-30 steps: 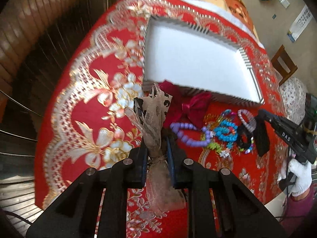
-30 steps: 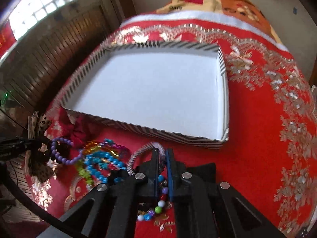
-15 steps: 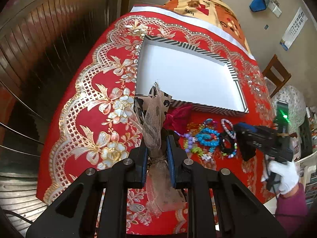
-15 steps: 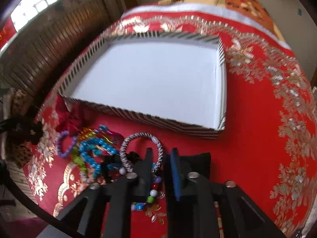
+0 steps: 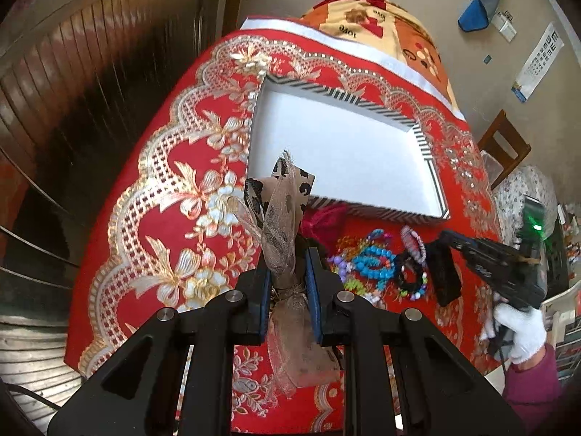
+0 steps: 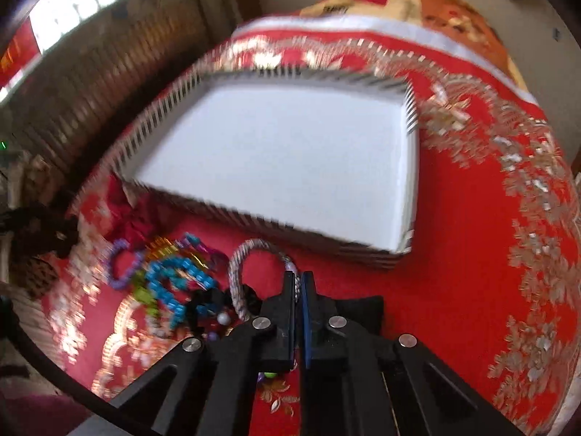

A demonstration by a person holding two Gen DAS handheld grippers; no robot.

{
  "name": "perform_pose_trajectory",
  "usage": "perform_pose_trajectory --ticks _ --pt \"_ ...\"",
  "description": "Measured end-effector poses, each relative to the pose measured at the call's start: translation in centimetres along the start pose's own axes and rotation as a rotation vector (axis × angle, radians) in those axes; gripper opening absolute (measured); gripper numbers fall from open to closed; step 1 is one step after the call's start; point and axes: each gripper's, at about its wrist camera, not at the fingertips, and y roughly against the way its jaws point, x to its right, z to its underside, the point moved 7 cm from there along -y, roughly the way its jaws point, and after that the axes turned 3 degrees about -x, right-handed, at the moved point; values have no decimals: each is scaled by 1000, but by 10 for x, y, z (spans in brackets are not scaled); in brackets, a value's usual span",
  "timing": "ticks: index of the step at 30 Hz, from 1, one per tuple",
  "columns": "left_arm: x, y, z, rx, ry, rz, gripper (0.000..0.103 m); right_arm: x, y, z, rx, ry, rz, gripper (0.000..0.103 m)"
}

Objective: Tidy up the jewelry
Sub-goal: 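Carry the ribbon bow with left tool while right tool carries the hair tie over the tray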

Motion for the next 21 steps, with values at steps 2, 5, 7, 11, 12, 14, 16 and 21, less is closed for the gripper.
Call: perform_pose_trajectory --ticks 2,5,7,11,12,14,16,21 --pt "3 3 -7 13 -9 -1 16 0 17 -4 32 0 -6 3" --pt "9 5 -16 27 -24 7 16 -6 16 -8 13 38 20 3" --pt "12 4 -18 28 -30 12 16 -9 7 -6 -17 50 21 5" --pt "14 -3 -17 7 -33 26 16 -11 -17 -1 -105 71 19 31" --pt "13 -5 -17 1 -30 27 16 -11 -23 -1 -123 80 23 31" --pt "11 -11 -15 -16 -19 35 16 -9 -36 0 -173 95 28 31" --pt "9 -14 -15 -25 -16 39 16 -9 -48 2 -223 121 25 31" --pt "6 -16 -17 -29 -5 43 16 -13 -53 3 -219 171 25 7"
